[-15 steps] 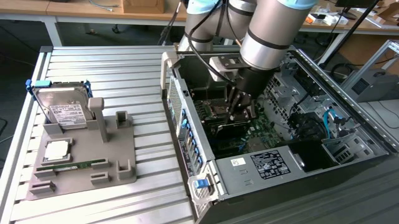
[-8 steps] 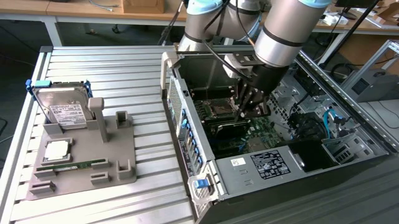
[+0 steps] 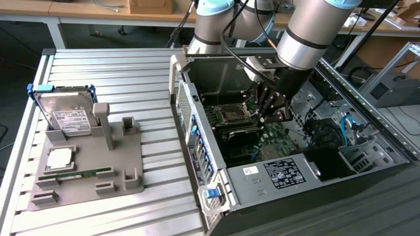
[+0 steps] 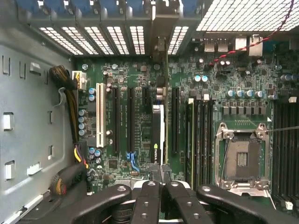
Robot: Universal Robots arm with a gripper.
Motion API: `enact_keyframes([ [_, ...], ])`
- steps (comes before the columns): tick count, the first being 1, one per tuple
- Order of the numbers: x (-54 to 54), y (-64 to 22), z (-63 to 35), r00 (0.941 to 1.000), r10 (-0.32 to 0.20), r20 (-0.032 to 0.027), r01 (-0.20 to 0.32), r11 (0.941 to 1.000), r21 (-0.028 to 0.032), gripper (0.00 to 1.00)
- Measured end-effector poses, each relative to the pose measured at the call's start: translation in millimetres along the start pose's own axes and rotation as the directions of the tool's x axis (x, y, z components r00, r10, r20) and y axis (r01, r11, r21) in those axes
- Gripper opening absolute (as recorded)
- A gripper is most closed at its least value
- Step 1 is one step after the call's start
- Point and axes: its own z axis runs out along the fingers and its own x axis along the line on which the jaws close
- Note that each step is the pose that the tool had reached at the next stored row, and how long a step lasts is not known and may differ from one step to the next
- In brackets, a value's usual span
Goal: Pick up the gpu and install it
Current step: 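Press down on the gpu until it lock into place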
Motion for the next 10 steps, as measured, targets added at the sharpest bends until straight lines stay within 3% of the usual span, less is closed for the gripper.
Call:
enact_keyframes([
  [4,-0.2,4.0,1.2,1.0000,0.000,0.0002,0.000,1.0000,0.0001,0.11],
  [6,-4.9,23.0,8.2,1.0000,0.000,-0.0002,0.000,1.0000,0.0001,0.11],
  [10,-14.8,42.6,15.0,1.0000,0.000,0.0002,0.000,1.0000,0.0002,0.11],
])
